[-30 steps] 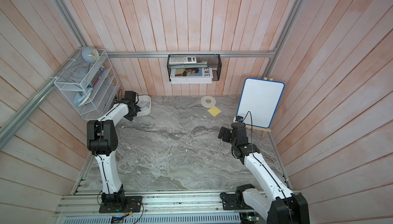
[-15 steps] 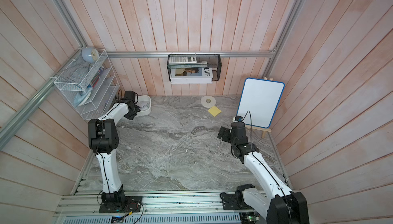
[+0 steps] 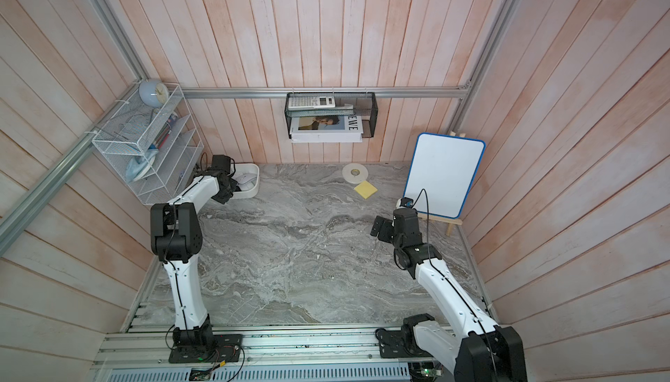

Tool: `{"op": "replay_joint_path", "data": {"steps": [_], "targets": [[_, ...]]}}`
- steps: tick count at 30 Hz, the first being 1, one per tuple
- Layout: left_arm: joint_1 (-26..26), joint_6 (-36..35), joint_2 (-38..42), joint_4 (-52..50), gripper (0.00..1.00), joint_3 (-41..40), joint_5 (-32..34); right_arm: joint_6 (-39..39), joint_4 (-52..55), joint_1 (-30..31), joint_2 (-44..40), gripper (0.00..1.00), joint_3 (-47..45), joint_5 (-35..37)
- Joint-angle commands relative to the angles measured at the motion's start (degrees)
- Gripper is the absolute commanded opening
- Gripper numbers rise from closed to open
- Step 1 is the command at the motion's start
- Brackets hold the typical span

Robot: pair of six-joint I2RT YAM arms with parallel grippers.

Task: Take out the mouse from the storage box
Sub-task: Move the storage box to the center of the board.

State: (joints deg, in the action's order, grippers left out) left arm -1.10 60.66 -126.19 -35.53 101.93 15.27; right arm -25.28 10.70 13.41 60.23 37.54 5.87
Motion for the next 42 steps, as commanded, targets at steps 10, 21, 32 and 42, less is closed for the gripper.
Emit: {"op": "replay_joint_path", "data": {"steps": [10,21,32,42], "targets": [[4.81,-2.57,6.85,-1.51,0.17,-9.26,0.03,-0.30,0.57,-0.14,-0.11,0.98,0.50,-0.49],[13.38,-2.30,16.20,3.01,0.13,-22.27,0.35,-0.21,2.66,-0.14,1.13,0.98,1.45,-0.52],[21.29,-0.90,22.31,4.12,0.11,-29.47,4.14,-0.21,3.35,0.03,2.41,0.98,2.09,-4.19],[29.28,2.89,23.22,5.82,0.11,-32.96,4.51,-0.87,3.98,2.73,3.74,0.98,2.09,-3.76]]}}
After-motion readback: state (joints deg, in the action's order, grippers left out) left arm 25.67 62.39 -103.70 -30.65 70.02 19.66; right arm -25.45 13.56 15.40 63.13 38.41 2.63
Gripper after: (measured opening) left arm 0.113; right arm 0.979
